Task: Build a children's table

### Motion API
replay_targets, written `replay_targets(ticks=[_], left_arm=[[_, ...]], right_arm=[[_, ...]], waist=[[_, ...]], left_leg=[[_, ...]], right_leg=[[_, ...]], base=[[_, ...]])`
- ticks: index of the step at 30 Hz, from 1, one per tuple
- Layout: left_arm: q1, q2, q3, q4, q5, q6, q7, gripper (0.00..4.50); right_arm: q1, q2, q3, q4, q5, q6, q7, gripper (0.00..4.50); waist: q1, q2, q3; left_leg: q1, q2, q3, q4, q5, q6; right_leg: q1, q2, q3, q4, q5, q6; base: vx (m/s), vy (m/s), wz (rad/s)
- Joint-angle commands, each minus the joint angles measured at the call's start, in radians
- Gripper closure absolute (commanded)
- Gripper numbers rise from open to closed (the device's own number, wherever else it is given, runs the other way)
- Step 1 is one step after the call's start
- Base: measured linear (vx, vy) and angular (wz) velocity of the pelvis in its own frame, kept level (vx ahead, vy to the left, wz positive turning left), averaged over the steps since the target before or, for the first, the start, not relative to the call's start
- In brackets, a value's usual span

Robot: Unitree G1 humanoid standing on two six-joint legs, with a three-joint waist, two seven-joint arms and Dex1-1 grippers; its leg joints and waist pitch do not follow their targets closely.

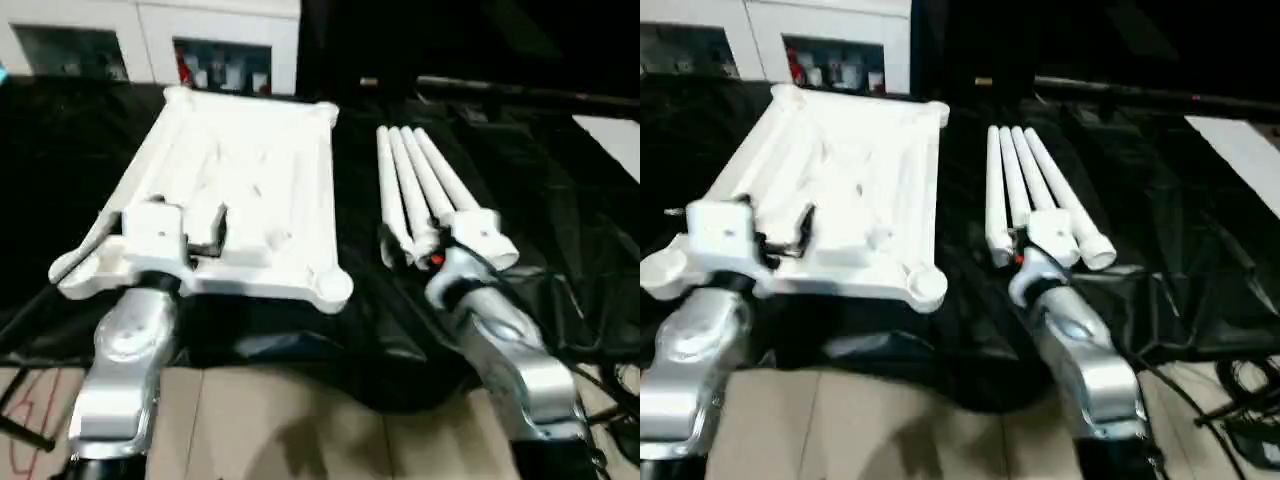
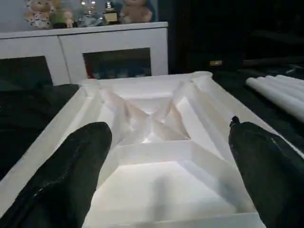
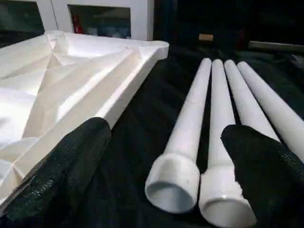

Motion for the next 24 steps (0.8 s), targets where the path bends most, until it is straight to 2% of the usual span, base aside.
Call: replay_targets(ticks=[1, 2, 3, 4, 5, 6, 7, 8, 9, 10, 11, 12, 13, 14, 15, 16, 17, 18, 19, 20, 21, 22, 23, 24], left_arm=[[-0.014, 0.003, 0.018, 0.010, -0.011, 0.005, -0.007, 0.01], [-0.014, 0.003, 0.024, 0.006, -0.018, 0.009, -0.009, 0.01], [-0.012, 0.004, 0.028, 0.000, -0.022, 0.012, -0.011, 0.01], [-0.008, 0.001, 0.034, -0.006, -0.028, 0.018, -0.009, 0.01], [-0.007, 0.000, 0.036, -0.007, -0.030, 0.019, -0.008, 0.01], [-0.006, -0.002, 0.038, -0.009, -0.031, 0.021, -0.006, 0.01], [-0.004, -0.001, 0.040, -0.013, -0.031, 0.021, -0.007, 0.01], [-0.001, -0.002, 0.043, -0.017, -0.033, 0.022, -0.007, 0.01], [0.003, -0.001, 0.049, -0.020, -0.034, 0.022, -0.005, 0.01], [0.004, 0.000, 0.051, -0.019, -0.034, 0.021, -0.004, 0.01], [0.004, -0.001, 0.053, -0.019, -0.035, 0.021, -0.004, 0.01], [0.004, 0.001, 0.059, -0.019, -0.035, 0.022, -0.002, 0.01], [0.004, 0.001, 0.059, -0.019, -0.035, 0.022, -0.002, 0.01], [0.004, 0.003, 0.063, -0.020, -0.038, 0.023, -0.005, 0.01], [0.003, 0.006, 0.065, -0.020, -0.034, 0.023, -0.003, 0.01], [0.001, 0.008, 0.067, -0.019, -0.034, 0.023, -0.004, 0.01], [0.000, 0.007, 0.068, -0.017, -0.036, 0.023, -0.005, 0.01], [-0.001, 0.008, 0.067, -0.015, -0.035, 0.023, -0.006, 0.01], [-0.001, 0.008, 0.067, -0.015, -0.035, 0.023, -0.006, 0.01], [-0.003, 0.008, 0.064, -0.013, -0.037, 0.022, -0.011, 0.01], [-0.003, 0.010, 0.062, -0.013, -0.036, 0.022, -0.013, 0.01], [-0.005, 0.012, 0.057, -0.013, -0.033, 0.023, -0.017, 0.01], [-0.006, 0.013, 0.054, -0.010, -0.030, 0.023, -0.020, 0.01], [-0.008, 0.014, 0.049, -0.005, -0.029, 0.019, -0.027, 0.01]], right_arm=[[-0.016, 0.001, -0.008, 0.005, -0.007, 0.003, 0.003, 0.10], [-0.019, 0.004, -0.011, 0.008, -0.007, -0.004, 0.005, 0.10], [-0.019, 0.011, -0.017, 0.010, 0.003, -0.013, 0.012, 0.10], [-0.021, -0.004, 0.003, 0.006, -0.029, -0.030, 0.015, 0.10], [-0.022, -0.009, 0.010, 0.005, -0.040, -0.035, 0.015, 0.10], [-0.023, -0.009, 0.014, 0.004, -0.039, -0.032, 0.020, 0.10], [-0.023, -0.015, 0.027, 0.001, -0.044, -0.027, 0.028, 0.10], [-0.022, -0.022, 0.046, -0.002, -0.055, -0.025, 0.037, 0.10], [-0.019, -0.022, 0.064, -0.002, -0.056, -0.019, 0.051, 0.10], [-0.019, -0.015, 0.063, 0.000, -0.047, -0.013, 0.055, 0.10], [-0.021, -0.012, 0.062, 0.002, -0.043, -0.010, 0.057, 0.10], [-0.025, 0.002, 0.054, 0.004, -0.024, -0.007, 0.066, 0.10], [-0.025, 0.002, 0.054, 0.004, -0.024, -0.007, 0.066, 0.10], [-0.027, 0.006, 0.055, 0.004, -0.021, -0.010, 0.072, 0.10], [-0.030, 0.008, 0.056, 0.006, -0.022, -0.012, 0.075, 0.10], [-0.031, 0.010, 0.054, 0.009, -0.018, -0.007, 0.076, 0.10], [-0.031, 0.014, 0.050, 0.011, -0.011, 0.001, 0.075, 0.10], [-0.033, 0.011, 0.049, 0.015, -0.016, -0.002, 0.077, 0.10], [-0.033, 0.011, 0.049, 0.015, -0.016, -0.002, 0.077, 0.10], [-0.031, 0.014, 0.040, 0.013, -0.007, 0.014, 0.078, 0.10], [-0.030, 0.015, 0.038, 0.012, -0.009, 0.016, 0.075, 0.10], [-0.028, 0.017, 0.033, 0.011, -0.011, 0.017, 0.070, 0.10], [-0.028, 0.016, 0.030, 0.010, -0.014, 0.027, 0.063, 0.10], [-0.025, 0.020, 0.020, 0.009, -0.001, 0.042, 0.061, 0.10]], waist=[[-0.006, 0.026, -0.061], [-0.015, 0.028, -0.059], [-0.012, 0.027, -0.059], [-0.002, 0.021, -0.059], [0.006, 0.018, -0.058], [0.024, 0.006, -0.053], [0.030, 0.023, -0.063], [0.033, 0.015, -0.058], [0.011, 0.042, -0.055], [0.005, 0.053, -0.055], [-0.008, 0.058, -0.051], [-0.054, 0.075, -0.070], [-0.052, 0.054, -0.066], [-0.037, 0.056, -0.066], [-0.035, 0.036, -0.050], [-0.029, 0.011, -0.033], [0.002, -0.042, -0.016], [0.038, -0.040, -0.014], [0.038, -0.040, -0.014], [0.055, -0.044, -0.032], [0.051, -0.044, -0.029], [0.048, -0.020, -0.022], [0.036, 0.006, -0.019], [0.034, 0.030, -0.015]], left_leg=[[0.036, 0.020, -0.011, -0.070, 0.161, 0.162], [0.050, 0.031, -0.028, -0.071, 0.188, 0.229], [0.060, 0.031, -0.024, -0.067, 0.177, 0.268], [0.033, 0.013, -0.008, -0.060, 0.173, 0.268], [0.014, 0.001, 0.003, -0.056, 0.164, 0.248], [-0.052, -0.026, 0.000, -0.042, 0.142, 0.247], [-0.048, -0.026, -0.001, -0.042, 0.141, 0.252], [-0.114, -0.048, -0.017, -0.013, 0.154, 0.307], [-0.037, -0.030, -0.058, -0.043, 0.185, 0.319], [0.001, -0.035, -0.082, -0.050, 0.211, 0.356], [0.051, -0.027, -0.123, -0.062, 0.211, 0.415], [0.199, 0.066, -0.197, -0.056, 0.237, 0.507], [0.177, 0.134, -0.226, -0.066, 0.313, 0.535], [0.169, 0.125, -0.212, -0.057, 0.325, 0.524], [0.118, 0.111, -0.159, -0.089, 0.207, 0.468], [0.070, 0.060, -0.099, -0.116, 0.026, 0.384], [0.006, -0.021, -0.035, -0.074, -0.170, 0.247], [0.041, -0.069, -0.003, 0.074, -0.160, 0.129], [0.041, -0.069, -0.003, 0.074, -0.160, 0.129], [-0.039, -0.060, -0.040, 0.096, -0.042, 0.050], [-0.044, -0.056, -0.044, 0.087, -0.035, 0.043], [-0.023, -0.041, -0.046, 0.052, -0.023, 0.038], [0.001, -0.018, -0.036, -0.014, -0.014, 0.031], [0.032, 0.014, -0.043, -0.070, -0.083, 0.029]], right_leg=[[0.038, -0.011, 0.018, -0.028, 0.247, -0.183], [0.025, -0.016, 0.010, -0.018, 0.236, -0.173], [0.017, -0.027, 0.012, -0.025, 0.207, -0.184], [0.043, -0.036, 0.023, -0.042, 0.203, -0.197], [0.060, -0.039, 0.031, -0.052, 0.202, -0.199], [0.105, -0.048, 0.025, -0.079, 0.198, -0.171], [0.116, -0.060, 0.017, -0.084, 0.202, -0.148], [0.163, -0.084, -0.019, -0.115, 0.192, -0.037], [0.128, -0.044, -0.085, -0.110, 0.110, -0.022], [0.113, -0.010, -0.100, -0.092, 0.081, -0.027], [0.075, 0.016, -0.110, -0.061, 0.028, -0.034], [-0.072, 0.017, -0.077, 0.039, -0.123, -0.054], [-0.119, -0.021, -0.028, 0.112, -0.134, -0.033], [-0.142, -0.026, -0.017, 0.126, -0.104, -0.008], [-0.143, -0.036, 0.003, 0.136, -0.012, 0.013], [-0.114, -0.038, 0.019, 0.076, 0.092, -0.020], [-0.048, -0.083, 0.106, -0.075, -0.132, 0.006], [-0.041, -0.164, 0.195, -0.162, -0.714, 0.012], [-0.041, -0.164, 0.195, -0.162, -0.714, 0.012], [0.039, -0.155, 0.205, -0.123, -0.680, -0.056], [0.040, -0.148, 0.204, -0.116, -0.588, -0.089], [0.023, -0.128, 0.186, -0.117, -0.451, -0.192], [0.011, -0.087, 0.131, -0.114, -0.379, -0.252], [-0.018, -0.055, 0.095, -0.094, -0.333, -0.242]], base=[[0.060, -0.051, 0.05], [0.064, -0.061, 0.01], [0.000, 0.000, 0.00], [0.000, 0.000, 0.00], [0.000, 0.000, 0.00], [0.000, 0.000, 0.00], [0.000, 0.000, 0.00], [0.017, 0.009, 0.40], [0.035, 0.027, 0.61], [0.035, 0.027, 0.61], [0.094, 0.005, 0.60], [0.125, -0.049, 0.39], [0.125, -0.049, 0.39], [0.068, -0.053, 0.15], [0.000, 0.000, 0.00], [0.000, 0.000, 0.00], [-0.022, -0.088, -0.04], [-0.002, -0.128, 0.11], [-0.002, -0.128, 0.11], [0.045, -0.096, 0.10], [0.052, -0.048, 0.07], [0.052, -0.048, 0.07], [0.046, -0.012, 0.23], [0.059, 0.048, 0.08]])
